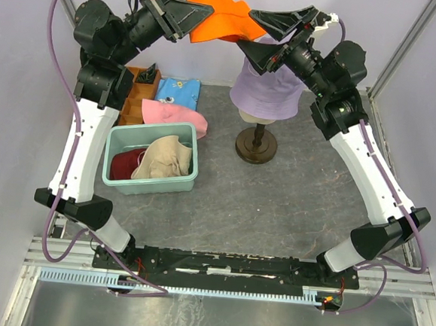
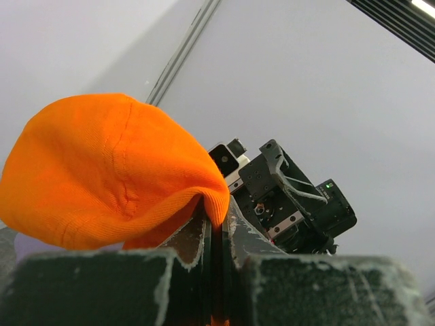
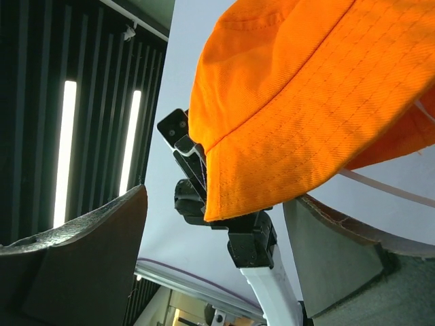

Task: Stack the hats
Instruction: Stack the hat on the hat.

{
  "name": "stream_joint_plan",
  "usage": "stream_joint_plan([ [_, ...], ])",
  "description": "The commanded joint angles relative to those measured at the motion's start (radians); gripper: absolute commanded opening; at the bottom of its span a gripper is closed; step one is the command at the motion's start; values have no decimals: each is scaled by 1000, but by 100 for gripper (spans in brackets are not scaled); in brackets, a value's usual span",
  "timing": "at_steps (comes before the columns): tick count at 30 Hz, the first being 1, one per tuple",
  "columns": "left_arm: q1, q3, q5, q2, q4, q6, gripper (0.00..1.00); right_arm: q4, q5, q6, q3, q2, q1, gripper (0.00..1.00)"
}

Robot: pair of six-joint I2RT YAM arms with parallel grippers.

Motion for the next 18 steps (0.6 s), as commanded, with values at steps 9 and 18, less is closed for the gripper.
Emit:
stream_joint_plan([
  [9,-3,4,13,-57,17,42,3,66,11,-2,16,3,0,85],
  [18,-3,-51,34,-109,27,41,3,-21,44,-107,218,108,-14,43],
])
